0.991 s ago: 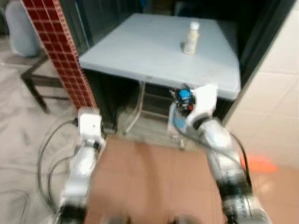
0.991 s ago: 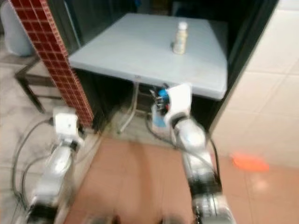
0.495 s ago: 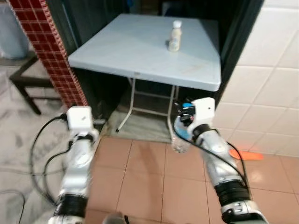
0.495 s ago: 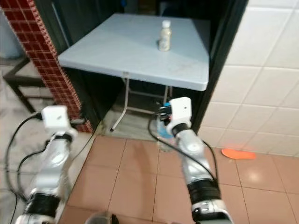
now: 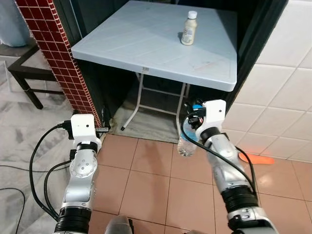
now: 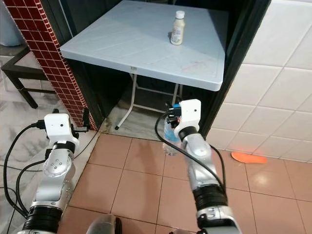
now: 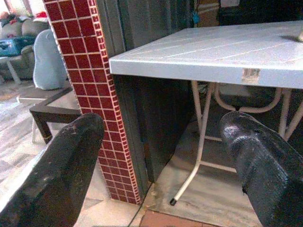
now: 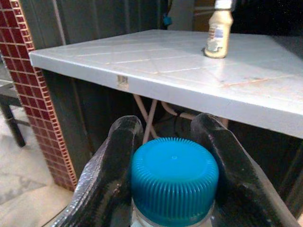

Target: Restocking fridge

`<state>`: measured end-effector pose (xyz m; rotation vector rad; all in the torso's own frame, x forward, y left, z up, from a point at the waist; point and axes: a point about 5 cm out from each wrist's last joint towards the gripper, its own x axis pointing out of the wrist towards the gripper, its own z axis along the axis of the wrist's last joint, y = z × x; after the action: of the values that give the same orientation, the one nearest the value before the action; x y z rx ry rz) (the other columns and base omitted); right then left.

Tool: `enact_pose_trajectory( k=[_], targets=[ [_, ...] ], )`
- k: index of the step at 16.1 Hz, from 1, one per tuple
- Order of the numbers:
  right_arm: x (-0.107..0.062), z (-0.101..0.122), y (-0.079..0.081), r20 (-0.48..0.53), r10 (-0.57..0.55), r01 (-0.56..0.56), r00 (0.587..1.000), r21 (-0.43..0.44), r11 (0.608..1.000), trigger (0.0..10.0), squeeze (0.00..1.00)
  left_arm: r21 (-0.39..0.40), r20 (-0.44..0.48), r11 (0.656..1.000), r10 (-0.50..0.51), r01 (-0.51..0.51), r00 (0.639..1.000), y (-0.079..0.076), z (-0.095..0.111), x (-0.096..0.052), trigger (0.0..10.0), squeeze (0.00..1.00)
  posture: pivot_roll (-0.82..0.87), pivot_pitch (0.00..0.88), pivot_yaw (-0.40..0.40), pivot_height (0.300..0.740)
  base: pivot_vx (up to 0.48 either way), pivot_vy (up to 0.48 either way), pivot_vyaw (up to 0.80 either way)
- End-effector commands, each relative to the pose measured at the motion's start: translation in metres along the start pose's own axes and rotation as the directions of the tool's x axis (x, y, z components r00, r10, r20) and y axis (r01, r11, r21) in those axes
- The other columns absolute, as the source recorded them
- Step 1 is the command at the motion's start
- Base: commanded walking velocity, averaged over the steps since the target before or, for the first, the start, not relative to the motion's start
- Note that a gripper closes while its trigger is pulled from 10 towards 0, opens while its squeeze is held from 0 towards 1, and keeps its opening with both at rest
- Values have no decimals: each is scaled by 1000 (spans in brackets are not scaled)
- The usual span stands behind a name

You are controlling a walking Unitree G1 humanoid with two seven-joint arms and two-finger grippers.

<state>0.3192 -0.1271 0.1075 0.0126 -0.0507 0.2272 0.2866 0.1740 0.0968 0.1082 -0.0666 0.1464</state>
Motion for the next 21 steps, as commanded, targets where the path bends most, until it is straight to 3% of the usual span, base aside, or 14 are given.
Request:
enact_pose_trajectory(
  k=[1, 3, 5, 6, 7, 8, 10, 12, 21],
  targets=[
    [-1, 5, 1, 23, 16, -15, 1000, -32, 999, 10000, 0, 4, 7, 1000, 22, -22, 1000, 3, 5, 1, 10000, 0, 24, 0, 35, 740, 0, 0, 0],
    [-4, 3, 2, 14, 55, -56, 998, 36, 998, 10000, 0, -6, -9, 1000, 26, -26, 1000, 5, 4, 0, 10000, 0, 25, 5, 34, 740, 0, 0, 0],
    [-4, 4, -6, 15, -17, 16, 1000, 43, 999, 10000, 0, 8, -17, 1000, 14, -14, 1000, 4, 3, -2, 10000, 0, 28, 13, 35, 740, 0, 0, 0],
    [-3, 2, -7, -8, -36, 36, 999, -36, 999, 10000, 0, 17, -16, 1000, -3, 3, 1000, 4, 4, -4, 10000, 0, 35, 35, 35, 740, 0, 0, 0],
    [-5, -5, -5, -80, -26, 33, 997, 95, 995, 10000, 0, 69, 13, 997, -47, 46, 999, 3, 4, -7, 10000, 0, 37, 46, 33, 740, 0, 0, 0],
    [-6, -4, -6, -80, -29, 38, 996, 120, 992, 10000, 0, 77, 10, 996, -46, 45, 999, 4, 3, -9, 10000, 0, 40, 52, 31, 740, 0, 0, 0],
    [-8, 0, -11, -59, -86, 86, 995, 10, 996, 10000, 0, 51, -24, 998, -22, 23, 999, 7, -1, -15, 10000, 0, 39, 69, 17, 740, 0, 0, 0],
    [-10, 4, -11, -41, -84, 82, 996, -42, 996, 10000, 0, 30, -48, 999, -16, 17, 999, 7, -4, -18, 10000, 0, 42, 83, 10, 740, 0, 0, 0],
    [-11, 11, 9, -2, 15, -15, 1000, -35, 999, 10000, 0, 57, -54, 998, -35, 38, 998, 8, -3, -19, 10000, 0, 44, 116, 14, 740, 0, 0, 775]
  ],
)
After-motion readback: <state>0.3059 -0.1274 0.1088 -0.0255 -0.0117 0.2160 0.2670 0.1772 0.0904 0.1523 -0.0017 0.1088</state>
